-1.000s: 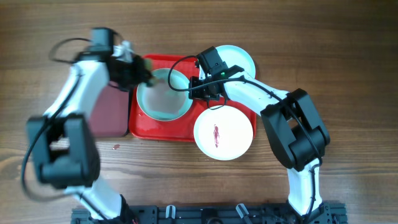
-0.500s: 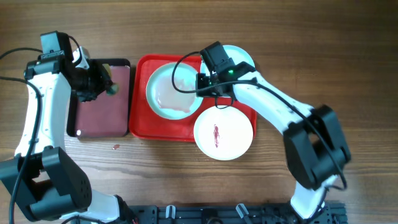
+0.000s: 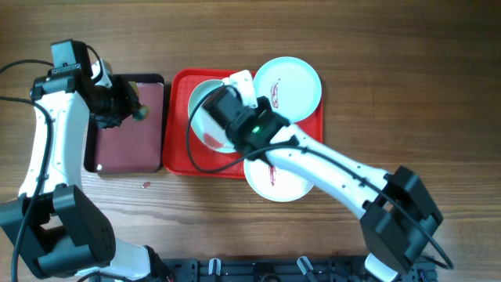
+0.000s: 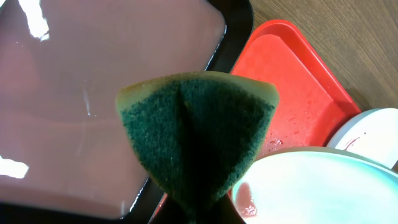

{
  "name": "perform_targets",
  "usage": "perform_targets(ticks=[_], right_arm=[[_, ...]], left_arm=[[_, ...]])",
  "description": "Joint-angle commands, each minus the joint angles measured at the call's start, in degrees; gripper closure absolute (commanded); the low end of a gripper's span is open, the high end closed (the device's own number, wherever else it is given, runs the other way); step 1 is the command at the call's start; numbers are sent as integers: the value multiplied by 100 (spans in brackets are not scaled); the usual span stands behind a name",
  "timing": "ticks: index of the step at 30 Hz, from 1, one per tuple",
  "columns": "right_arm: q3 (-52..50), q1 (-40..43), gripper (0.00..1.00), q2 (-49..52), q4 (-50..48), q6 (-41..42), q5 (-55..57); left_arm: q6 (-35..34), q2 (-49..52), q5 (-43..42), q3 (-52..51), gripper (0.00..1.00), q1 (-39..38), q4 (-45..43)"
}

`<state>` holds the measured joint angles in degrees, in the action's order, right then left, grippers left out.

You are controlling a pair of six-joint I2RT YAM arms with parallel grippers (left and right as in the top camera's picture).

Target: Clean dirty plates on tray and stack at the side

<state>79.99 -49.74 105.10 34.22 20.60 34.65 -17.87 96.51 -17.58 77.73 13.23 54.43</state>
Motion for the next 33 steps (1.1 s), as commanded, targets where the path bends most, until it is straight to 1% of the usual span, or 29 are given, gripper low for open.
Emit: perform_targets(ticks=[1,9,14,16,20,25,33], right_arm=[[118,-227,96,-140,-238,-627,1641],[118,-575,96,-140,-1327,-2229,3073],[118,-866,96,-140,-2393,-3497,4109],[118,-970,96,-140,-2909,-4044,4371],[118,-1097,96,-140,-3567,-4741,4601],[118,-1143,96,-140,-4120,-5324,4684],[116,-1143,95,-140,-4262,-5423,4699]], left_arm=[[118,-17,55,17,96,0,9],[116,-17,55,17,96,0,11],[116,-17,55,17,96,0,11],[116,-17,52,15,96,0,13],[116,-17,52,17,96,0,33],[116,-17,55,17,96,0,55],[116,-17,52,17,96,0,55]])
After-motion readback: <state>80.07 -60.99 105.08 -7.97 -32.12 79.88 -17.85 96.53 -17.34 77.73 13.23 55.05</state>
